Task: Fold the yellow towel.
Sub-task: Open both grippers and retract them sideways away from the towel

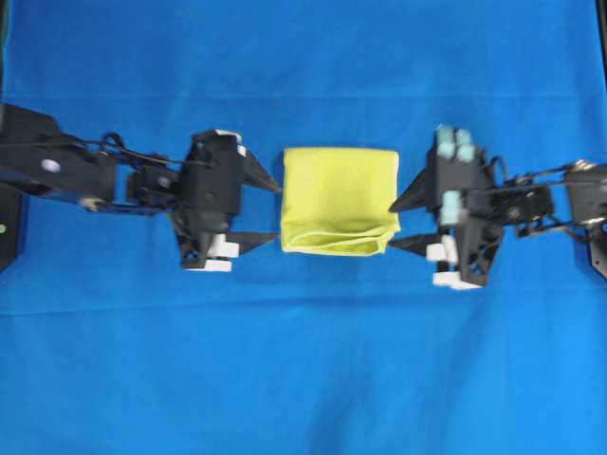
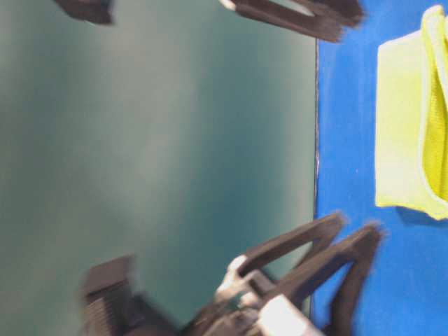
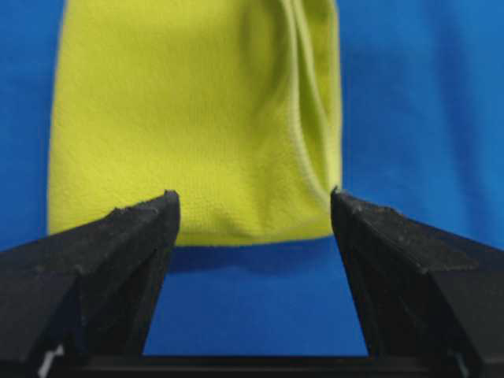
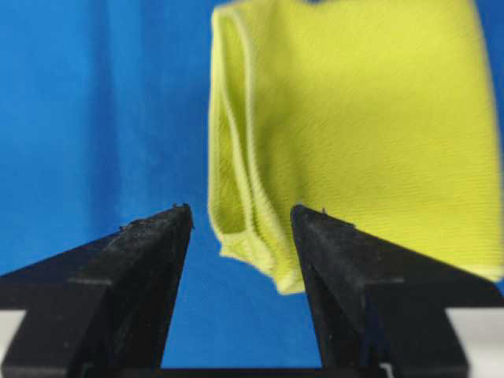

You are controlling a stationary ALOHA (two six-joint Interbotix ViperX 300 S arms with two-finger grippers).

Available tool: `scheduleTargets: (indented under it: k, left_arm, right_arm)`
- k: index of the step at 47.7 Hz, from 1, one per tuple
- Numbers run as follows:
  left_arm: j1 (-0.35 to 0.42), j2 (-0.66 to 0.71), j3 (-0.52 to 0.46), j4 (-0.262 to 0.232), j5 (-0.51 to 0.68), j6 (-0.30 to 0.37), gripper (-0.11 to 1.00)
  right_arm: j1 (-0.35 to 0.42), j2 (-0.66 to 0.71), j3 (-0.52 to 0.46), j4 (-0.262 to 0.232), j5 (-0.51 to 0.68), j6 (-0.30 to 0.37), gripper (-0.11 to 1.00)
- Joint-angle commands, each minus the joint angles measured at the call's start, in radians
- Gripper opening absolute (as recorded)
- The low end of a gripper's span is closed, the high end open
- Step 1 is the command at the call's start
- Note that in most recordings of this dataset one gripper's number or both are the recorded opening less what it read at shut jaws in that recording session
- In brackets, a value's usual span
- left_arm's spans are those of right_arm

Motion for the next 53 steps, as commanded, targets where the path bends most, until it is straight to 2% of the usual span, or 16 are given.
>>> scheduleTargets:
  k: [1, 13, 28, 40, 53]
  left_arm:
    - [-0.008, -0.101, 0.002, -0.002, 0.015, -0.002, 0.72]
    - [-0.012, -0.328, 0.083, -0.002, 0.014, -0.003, 0.72]
    - [-0.008, -0.646, 0.245, -0.002, -0.015, -0.003, 0.71]
    - [-0.008, -0.882, 0.410, -0.002, -0.034, -0.008, 0.71]
    - [-0.008, -1.078, 0.572, -0.002, -0.037, -0.081, 0.71]
  right_arm:
    - [0.000, -0.089, -0.014, -0.008, 0.023, 0.000, 0.58]
    - [-0.015, -0.333, 0.032, -0.055, 0.038, -0.002, 0.58]
    - [-0.049, -0.584, 0.115, -0.120, 0.064, -0.003, 0.58]
    - [-0.104, -0.735, 0.250, -0.121, -0.006, -0.002, 0.58]
    - [-0.130, -0.811, 0.365, -0.115, -0.066, 0.002, 0.58]
